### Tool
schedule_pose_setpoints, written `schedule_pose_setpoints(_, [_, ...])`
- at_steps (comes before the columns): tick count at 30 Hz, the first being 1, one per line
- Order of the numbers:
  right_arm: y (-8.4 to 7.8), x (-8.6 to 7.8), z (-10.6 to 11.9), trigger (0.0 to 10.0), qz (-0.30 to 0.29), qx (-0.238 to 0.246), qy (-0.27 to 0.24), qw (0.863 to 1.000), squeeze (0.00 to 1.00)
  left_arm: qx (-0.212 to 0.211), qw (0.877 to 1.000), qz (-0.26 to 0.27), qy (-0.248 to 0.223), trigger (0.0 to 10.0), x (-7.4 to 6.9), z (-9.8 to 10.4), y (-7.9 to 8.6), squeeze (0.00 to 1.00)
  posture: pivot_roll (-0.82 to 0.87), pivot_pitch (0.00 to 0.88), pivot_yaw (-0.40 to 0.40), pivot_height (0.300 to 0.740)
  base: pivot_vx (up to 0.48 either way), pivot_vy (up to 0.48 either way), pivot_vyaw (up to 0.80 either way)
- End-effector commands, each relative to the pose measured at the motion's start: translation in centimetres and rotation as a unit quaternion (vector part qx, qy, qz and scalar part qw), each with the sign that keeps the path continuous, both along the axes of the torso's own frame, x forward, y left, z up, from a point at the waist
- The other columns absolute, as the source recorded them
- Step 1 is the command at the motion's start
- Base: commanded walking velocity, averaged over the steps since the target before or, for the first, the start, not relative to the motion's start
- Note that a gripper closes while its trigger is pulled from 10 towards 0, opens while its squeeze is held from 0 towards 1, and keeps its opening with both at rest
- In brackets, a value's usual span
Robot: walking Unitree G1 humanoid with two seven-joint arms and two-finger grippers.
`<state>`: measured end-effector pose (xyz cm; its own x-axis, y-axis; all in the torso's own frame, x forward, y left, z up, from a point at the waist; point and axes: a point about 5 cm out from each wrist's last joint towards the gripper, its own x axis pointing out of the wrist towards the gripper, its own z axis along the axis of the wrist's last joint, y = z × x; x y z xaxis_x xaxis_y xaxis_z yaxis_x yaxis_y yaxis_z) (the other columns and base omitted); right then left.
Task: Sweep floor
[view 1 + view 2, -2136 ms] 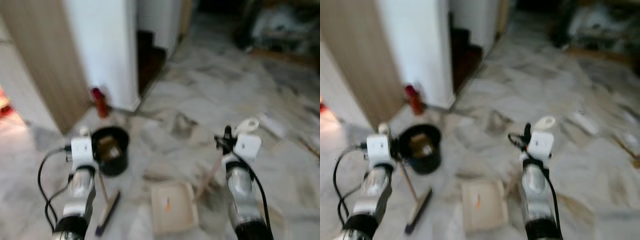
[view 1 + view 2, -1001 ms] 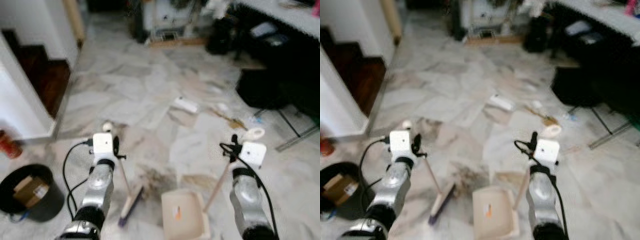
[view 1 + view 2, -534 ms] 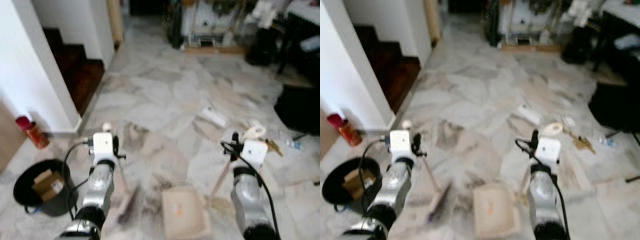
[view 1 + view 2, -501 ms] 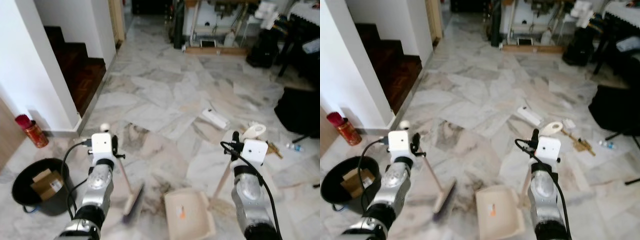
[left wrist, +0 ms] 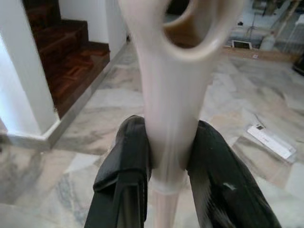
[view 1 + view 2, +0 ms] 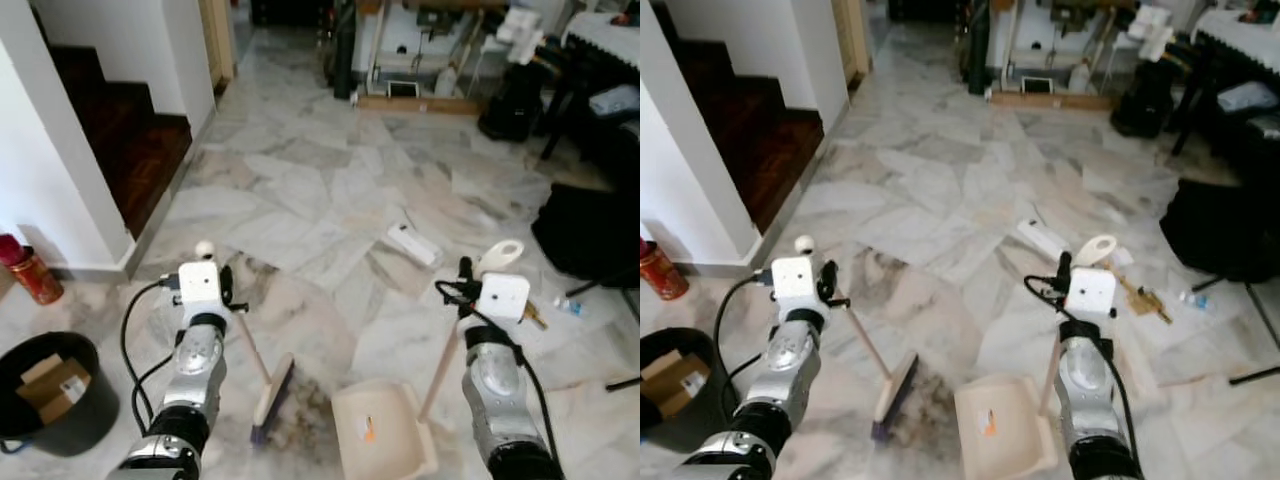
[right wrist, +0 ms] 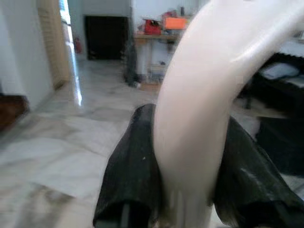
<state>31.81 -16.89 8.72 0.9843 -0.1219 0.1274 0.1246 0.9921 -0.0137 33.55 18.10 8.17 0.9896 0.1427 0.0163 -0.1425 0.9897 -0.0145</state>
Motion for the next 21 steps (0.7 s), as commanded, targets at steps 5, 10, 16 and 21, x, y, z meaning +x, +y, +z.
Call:
schedule_pose_setpoints(5, [-1.5,0.8,1.6,10.0,-0.022,0.001,-0.027,0.999,0.00,0.008,0.999,-0.002,-0.043,10.0,1.3,2.4,-0.5,0.00,-0.01,0.000,-0.046,0.740,0.337,0.000,0.00])
schedule_pose_setpoints(10, [-1.2,1.1,2.0,10.0,-0.016,-0.004,-0.033,0.999,0.00,0.005,0.999,0.004,-0.049,10.0,1.5,2.8,-0.3,0.00,-0.01,0.000,-0.046,0.740,0.339,0.000,0.43])
schedule_pose_setpoints(16, [-0.7,1.3,2.3,10.0,-0.010,0.007,-0.038,0.999,0.00,0.005,0.999,0.018,-0.048,10.0,1.5,2.7,0.1,0.00,0.00,0.000,-0.055,0.740,0.351,0.000,0.54])
schedule_pose_setpoints(21, [-0.9,1.4,2.5,10.0,-0.013,0.009,-0.042,0.999,0.00,0.005,0.999,0.017,-0.052,10.0,1.7,3.1,0.1,0.00,0.00,0.000,-0.046,0.740,0.352,0.000,0.00])
